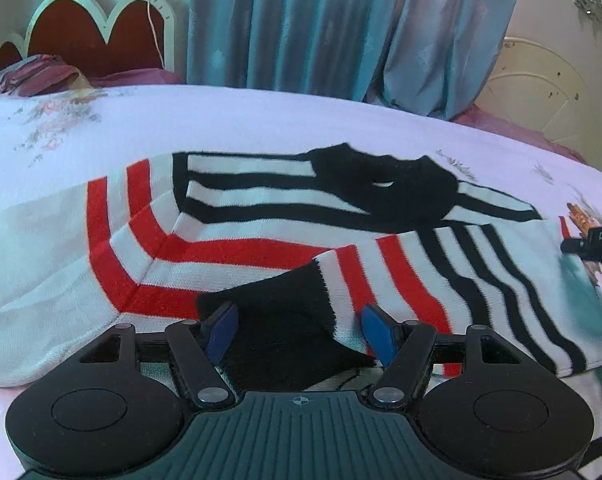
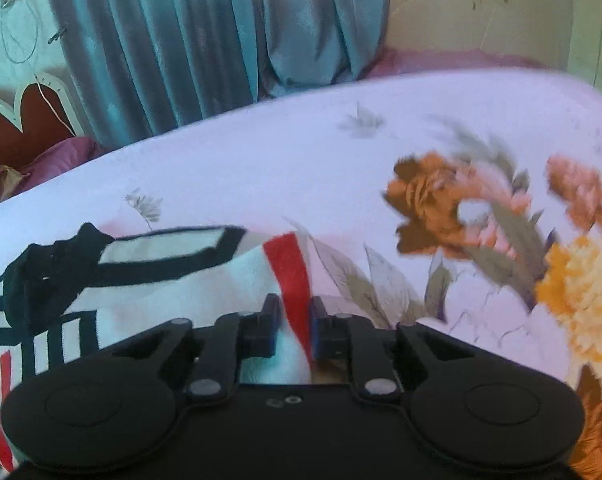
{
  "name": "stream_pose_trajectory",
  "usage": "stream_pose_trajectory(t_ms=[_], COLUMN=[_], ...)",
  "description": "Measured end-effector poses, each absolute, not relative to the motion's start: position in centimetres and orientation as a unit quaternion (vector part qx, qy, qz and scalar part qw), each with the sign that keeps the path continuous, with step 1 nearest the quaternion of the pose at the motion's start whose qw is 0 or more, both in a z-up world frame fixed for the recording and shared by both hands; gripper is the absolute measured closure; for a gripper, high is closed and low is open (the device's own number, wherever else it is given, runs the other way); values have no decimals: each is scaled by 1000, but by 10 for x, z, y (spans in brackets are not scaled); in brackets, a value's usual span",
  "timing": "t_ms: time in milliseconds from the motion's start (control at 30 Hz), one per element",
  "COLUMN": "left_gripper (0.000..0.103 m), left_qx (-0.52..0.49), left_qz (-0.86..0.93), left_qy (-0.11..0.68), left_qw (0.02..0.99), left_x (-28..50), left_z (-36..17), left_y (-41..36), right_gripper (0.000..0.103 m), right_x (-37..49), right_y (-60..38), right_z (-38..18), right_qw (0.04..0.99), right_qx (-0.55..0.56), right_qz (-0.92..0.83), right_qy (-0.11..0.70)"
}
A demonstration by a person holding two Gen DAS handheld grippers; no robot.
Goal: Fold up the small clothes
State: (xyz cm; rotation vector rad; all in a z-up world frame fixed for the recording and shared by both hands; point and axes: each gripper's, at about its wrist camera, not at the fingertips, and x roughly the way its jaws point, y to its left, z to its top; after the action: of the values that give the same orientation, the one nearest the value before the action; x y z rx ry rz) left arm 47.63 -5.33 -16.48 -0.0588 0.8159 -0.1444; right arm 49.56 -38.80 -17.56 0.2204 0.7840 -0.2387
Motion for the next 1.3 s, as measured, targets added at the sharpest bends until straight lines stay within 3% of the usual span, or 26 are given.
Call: stream_pose_trajectory(t_ms=[100,200,600,1000,1300], left_gripper=[35,32,31,29,25], left_qx=[-16,-23,-84,-136,-202], left_qz=[-73,-74,-30,73,182], left_qy=[398,404,416,407,383], left_qw=[914,911,905,900,883], left_x=[476,481,445,399,372], left_z=[-166,-169,-146,-139,-153], left_y=[-55,-50,11,131,239], right_gripper=[75,74,68,56,55], right_x=[483,490,440,417,419], right_y=[-373,-362,-289,-181,-120], right_z=[-166,-181,-142,-130,-131], right_qw=[925,913,925,919,914], right_qx=[85,41,54,48,27], right_qz=[-101,-97,4,99,142], right_qy=[355,393,376,377,379])
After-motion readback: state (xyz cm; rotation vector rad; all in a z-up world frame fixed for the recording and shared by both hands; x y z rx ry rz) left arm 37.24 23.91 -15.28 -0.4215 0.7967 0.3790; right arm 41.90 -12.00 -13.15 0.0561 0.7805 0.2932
